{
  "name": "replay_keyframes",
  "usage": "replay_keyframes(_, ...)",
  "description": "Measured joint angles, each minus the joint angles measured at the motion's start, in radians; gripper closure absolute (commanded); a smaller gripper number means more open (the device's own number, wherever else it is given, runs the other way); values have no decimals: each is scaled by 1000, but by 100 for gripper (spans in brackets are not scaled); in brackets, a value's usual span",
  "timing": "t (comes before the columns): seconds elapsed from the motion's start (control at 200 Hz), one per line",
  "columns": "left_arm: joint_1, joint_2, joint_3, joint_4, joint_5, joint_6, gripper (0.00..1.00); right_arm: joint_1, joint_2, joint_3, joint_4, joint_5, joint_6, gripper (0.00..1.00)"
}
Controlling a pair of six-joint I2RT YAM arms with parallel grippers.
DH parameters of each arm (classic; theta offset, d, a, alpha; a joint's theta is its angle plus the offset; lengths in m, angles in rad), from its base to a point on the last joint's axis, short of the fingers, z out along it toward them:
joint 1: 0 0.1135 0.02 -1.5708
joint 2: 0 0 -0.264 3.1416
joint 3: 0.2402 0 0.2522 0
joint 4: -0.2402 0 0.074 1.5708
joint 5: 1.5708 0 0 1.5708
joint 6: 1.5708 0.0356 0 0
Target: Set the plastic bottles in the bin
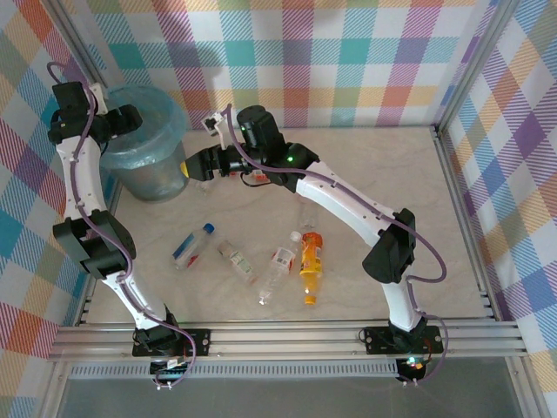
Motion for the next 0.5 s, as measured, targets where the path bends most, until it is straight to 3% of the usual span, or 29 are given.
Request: replay_keyframes(0.5, -6, -126, 50, -18, 9, -53, 16, 0, -35, -44, -29, 60, -5, 25)
